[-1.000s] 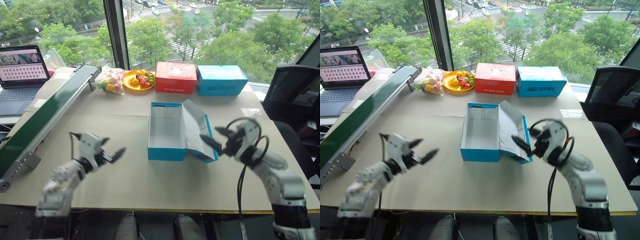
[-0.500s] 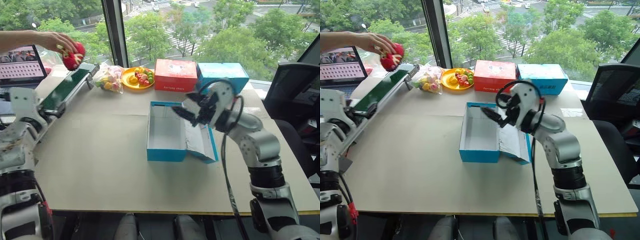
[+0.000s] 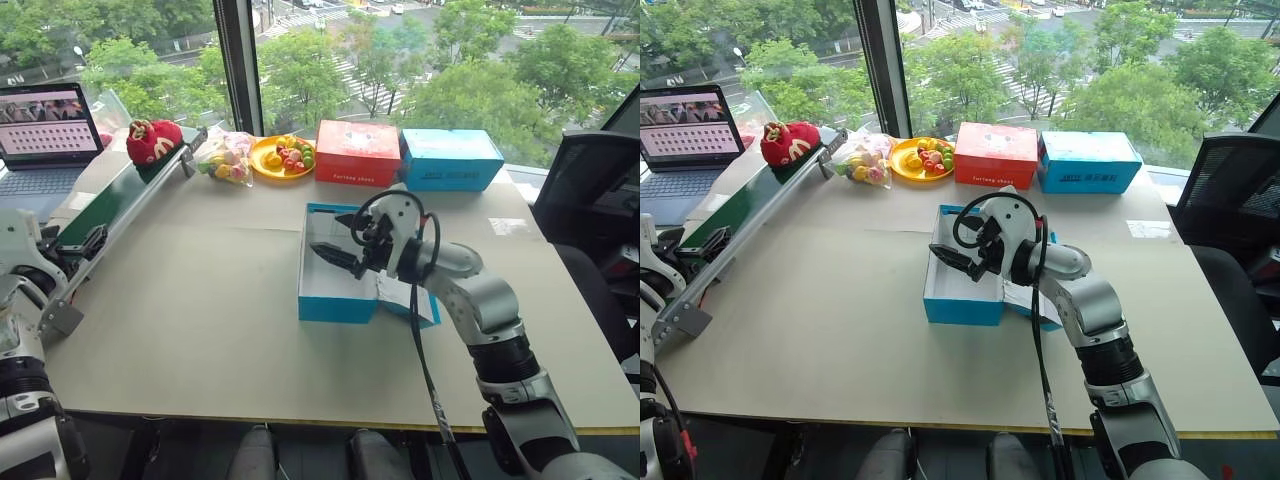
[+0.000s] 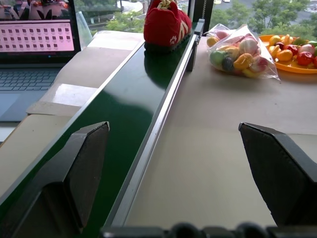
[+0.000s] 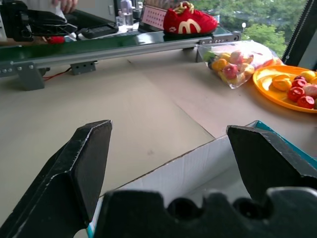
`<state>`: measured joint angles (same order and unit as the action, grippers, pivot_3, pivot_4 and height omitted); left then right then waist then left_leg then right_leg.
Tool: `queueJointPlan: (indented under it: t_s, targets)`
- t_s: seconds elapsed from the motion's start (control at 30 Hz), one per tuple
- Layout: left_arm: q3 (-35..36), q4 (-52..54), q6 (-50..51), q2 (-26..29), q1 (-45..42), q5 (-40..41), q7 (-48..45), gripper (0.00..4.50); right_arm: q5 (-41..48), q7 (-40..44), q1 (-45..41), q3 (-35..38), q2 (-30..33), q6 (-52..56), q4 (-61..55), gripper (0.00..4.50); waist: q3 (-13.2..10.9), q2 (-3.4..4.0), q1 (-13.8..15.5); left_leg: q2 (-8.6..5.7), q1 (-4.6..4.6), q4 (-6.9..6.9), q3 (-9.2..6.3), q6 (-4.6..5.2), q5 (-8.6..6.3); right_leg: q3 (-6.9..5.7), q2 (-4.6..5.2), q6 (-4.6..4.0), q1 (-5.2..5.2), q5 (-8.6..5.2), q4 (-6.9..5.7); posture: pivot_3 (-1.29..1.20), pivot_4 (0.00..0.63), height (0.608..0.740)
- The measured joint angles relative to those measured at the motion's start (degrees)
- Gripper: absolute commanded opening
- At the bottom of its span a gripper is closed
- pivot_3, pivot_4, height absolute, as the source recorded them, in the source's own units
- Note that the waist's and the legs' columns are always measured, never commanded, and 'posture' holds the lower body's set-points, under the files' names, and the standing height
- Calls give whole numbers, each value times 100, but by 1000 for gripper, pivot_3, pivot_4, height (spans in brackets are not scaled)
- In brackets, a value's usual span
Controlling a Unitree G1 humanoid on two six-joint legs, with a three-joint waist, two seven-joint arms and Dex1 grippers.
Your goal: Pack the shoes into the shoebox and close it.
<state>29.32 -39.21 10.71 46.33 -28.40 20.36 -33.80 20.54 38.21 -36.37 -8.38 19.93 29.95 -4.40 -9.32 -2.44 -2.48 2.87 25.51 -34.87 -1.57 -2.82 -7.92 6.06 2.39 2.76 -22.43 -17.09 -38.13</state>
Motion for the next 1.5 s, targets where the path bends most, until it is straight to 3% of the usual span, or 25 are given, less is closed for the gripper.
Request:
queueJointPlan:
  t_s: [0.6, 1.5]
  targets:
    - [-687, -3042, -964, 1066, -1591, -839, -656, 4500, -130, -114, 172, 60, 8, -10, -57, 4408, -1, -1, 5, 0, 2, 0, 0, 0, 0, -6, 0, 1, -2, -1, -2, 0, 150, 739]
    - [-419, -3605, -1068, 1288, -1181, -969, -92, 4500, -142, -213, 332, 240, 114, 43, -251, 4408, -1, -1, -3, 2, 1, 0, 0, 0, 0, -7, 0, 0, -4, -1, -8, 0, 150, 739]
